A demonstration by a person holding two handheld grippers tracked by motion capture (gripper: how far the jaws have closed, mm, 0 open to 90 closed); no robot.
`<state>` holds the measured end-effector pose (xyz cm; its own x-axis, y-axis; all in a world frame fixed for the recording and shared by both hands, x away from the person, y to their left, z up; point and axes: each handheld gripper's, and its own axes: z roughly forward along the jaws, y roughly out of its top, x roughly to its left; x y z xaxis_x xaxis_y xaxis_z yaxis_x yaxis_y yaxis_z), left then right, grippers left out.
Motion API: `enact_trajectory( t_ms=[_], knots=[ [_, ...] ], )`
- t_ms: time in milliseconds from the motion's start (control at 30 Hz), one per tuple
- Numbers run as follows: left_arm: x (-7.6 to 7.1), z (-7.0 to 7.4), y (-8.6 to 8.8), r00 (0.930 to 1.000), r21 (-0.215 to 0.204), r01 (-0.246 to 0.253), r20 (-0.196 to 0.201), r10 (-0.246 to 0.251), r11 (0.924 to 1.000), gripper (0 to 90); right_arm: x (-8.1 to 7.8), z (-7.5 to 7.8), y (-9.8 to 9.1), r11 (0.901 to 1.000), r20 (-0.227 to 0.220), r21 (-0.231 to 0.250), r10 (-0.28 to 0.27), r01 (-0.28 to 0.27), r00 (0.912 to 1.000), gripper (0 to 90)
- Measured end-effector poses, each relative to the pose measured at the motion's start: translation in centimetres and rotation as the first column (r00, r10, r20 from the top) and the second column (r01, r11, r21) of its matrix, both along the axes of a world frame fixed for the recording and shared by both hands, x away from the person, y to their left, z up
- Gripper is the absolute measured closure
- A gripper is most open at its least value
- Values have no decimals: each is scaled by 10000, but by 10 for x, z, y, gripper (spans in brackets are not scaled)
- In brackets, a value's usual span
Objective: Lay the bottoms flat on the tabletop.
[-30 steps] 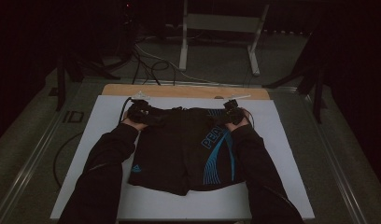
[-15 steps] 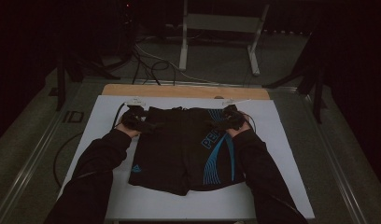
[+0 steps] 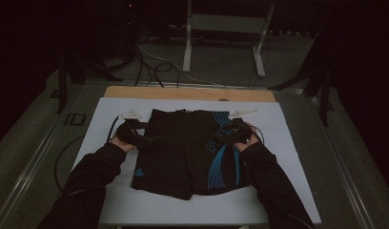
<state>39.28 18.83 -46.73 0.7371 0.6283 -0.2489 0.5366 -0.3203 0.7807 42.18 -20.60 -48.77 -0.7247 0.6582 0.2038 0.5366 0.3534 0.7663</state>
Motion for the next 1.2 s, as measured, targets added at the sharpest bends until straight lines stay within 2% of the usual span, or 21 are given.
enact_trajectory(
  t_ms=[167, 233, 267, 367, 400, 467, 500, 567, 767, 933, 1000, 1200],
  knots=[
    [-10, -1, 2, 9999, 66, 156, 28, -157, 9999, 1, -13, -2, 3, 9992, 21, 84, 394, -394, 9992, 93],
    [-20, 0, 1, 9994, 49, 309, 165, -310, 9995, 1, -23, -3, 5, 9978, 175, 227, 625, -629, 9979, 93],
    [-24, 0, 1, 9991, 61, 350, 221, -351, 9994, 1, -26, -4, 5, 9976, 313, 135, 678, -682, 9972, 93],
    [-31, 0, 1, 9987, 90, 418, 300, -420, 9991, 1, -32, -5, 5, 9959, 276, 226, 869, -876, 9958, 93],
    [-37, -1, 0, 9981, 138, 484, 369, -489, 9987, 1, -34, -6, 5, 9955, 307, 177, 926, -931, 9952, 93],
    [-43, -3, 0, 9975, 277, 589, 381, -599, 9979, 1, -41, -5, 5, 9930, 55, 56, 1179, -1179, 9930, 93],
    [-47, -4, 0, 9972, 260, 613, 422, -623, 9978, 1, -44, -5, 4, 9922, 186, -62, 1244, -1243, 9921, 93],
    [-53, -6, 1, 9969, 226, 654, 426, -663, 9976, 1, -51, -3, 3, 9912, 170, 127, 1319, -1321, 9911, 93],
    [-71, -10, 4, 9961, 233, 738, 471, -748, 9970, 1, -70, -2, -5, 9906, 211, 140, 1355, -1358, 9905, 89],
    [-86, -12, 9, 9953, 279, 712, 635, -728, 9971, 1, -87, -4, -14, 9901, 407, 102, 1392, -1397, 9894, 90],
    [-91, -15, 11, 9952, 196, 795, 550, -805, 9966, 1, -95, -6, -17, 9880, 534, 307, 1495, -1513, 9873, 90],
    [-107, -22, 19, 9949, 346, 916, 382, -929, 9952, 1, -116, -13, -28, 9894, 614, 33, 1448, -1453, 9875, 90]
  ],
)
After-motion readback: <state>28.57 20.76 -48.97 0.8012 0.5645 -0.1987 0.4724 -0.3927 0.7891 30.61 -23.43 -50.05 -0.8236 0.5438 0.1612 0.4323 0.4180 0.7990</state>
